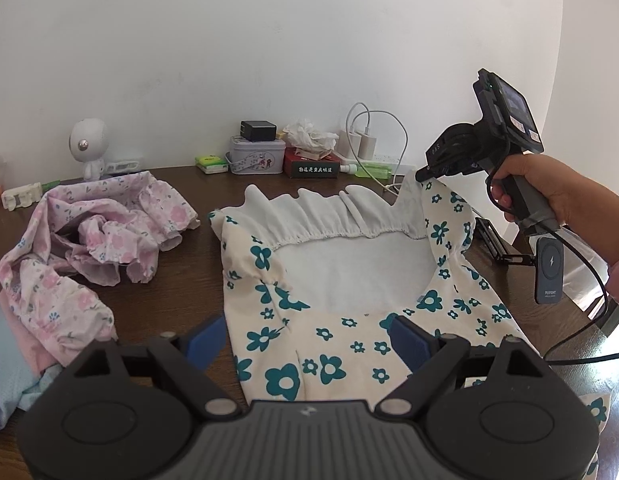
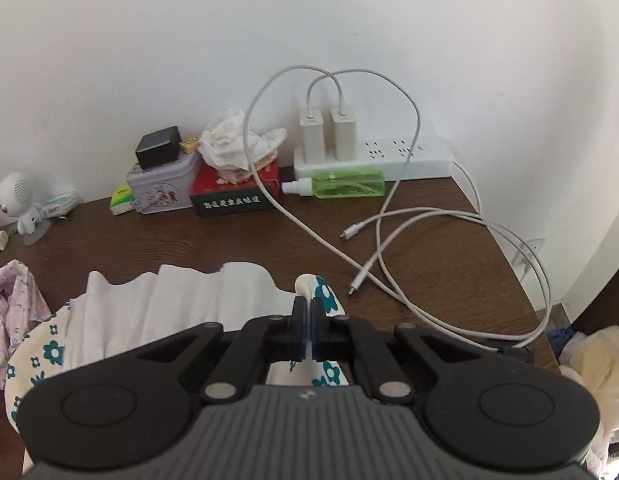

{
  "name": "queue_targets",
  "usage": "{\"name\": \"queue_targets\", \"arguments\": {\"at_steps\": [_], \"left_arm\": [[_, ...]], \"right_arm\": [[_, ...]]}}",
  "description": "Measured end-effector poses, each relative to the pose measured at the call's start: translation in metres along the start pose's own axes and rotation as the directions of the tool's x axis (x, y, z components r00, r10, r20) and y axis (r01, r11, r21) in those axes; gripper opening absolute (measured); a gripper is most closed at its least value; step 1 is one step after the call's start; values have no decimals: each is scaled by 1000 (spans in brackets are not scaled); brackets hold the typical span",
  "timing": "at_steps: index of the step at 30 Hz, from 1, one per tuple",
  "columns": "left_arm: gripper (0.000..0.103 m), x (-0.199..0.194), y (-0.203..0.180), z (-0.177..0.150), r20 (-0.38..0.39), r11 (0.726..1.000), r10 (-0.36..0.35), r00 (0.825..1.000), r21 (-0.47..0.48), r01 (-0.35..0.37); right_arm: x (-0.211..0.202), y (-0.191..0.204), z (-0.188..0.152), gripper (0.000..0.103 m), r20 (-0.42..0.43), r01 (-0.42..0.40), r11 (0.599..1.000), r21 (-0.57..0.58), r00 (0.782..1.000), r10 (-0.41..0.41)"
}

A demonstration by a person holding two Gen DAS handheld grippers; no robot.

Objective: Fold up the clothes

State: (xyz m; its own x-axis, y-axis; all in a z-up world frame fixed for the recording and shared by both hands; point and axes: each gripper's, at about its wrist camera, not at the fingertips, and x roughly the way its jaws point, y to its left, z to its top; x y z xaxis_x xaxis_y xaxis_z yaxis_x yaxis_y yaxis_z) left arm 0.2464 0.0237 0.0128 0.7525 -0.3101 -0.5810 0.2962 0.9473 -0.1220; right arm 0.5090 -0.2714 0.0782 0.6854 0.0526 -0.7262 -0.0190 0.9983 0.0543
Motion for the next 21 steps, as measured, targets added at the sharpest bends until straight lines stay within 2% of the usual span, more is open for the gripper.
{"name": "queue_targets", "arguments": {"at_steps": [4,5,7,8,10,13,15,18,21], "left_arm": [[89,-1,-2,-1,-6,1000,6,1000,-5,-6],[89,-3,-2,-2,-6,1000,9,1000,-5,-9],[89,-6,-1,-2,-5,1000,16,1000,-2,-16],[89,-9,0,-2,-4,1000,25,1000,1,-25],[89,-15,2,-2,1,999,47,999,-2,-47],[89,-27,6,-2,14,997,81,997,-20,-80],[89,-36,7,-5,20,994,101,995,-35,-100],[93,-50,5,-12,19,992,120,993,-52,-119],[93,-66,-3,-25,25,994,95,995,-52,-93]], "right_arm": [[21,11,-3,4,-69,31,997,-64,997,-36],[20,9,-4,12,-64,16,999,-48,998,-19],[7,4,-4,46,-16,-37,999,-8,999,37],[-4,1,-3,68,19,-58,998,1,998,58],[-33,-1,1,70,96,-91,996,-15,991,92],[-92,-9,3,74,191,-150,988,-44,969,156],[-134,-15,-9,85,240,-184,978,-103,949,204],[-188,-13,-45,97,248,-197,953,-229,935,253],[-225,-9,-101,98,195,-216,911,-352,935,297]]}}
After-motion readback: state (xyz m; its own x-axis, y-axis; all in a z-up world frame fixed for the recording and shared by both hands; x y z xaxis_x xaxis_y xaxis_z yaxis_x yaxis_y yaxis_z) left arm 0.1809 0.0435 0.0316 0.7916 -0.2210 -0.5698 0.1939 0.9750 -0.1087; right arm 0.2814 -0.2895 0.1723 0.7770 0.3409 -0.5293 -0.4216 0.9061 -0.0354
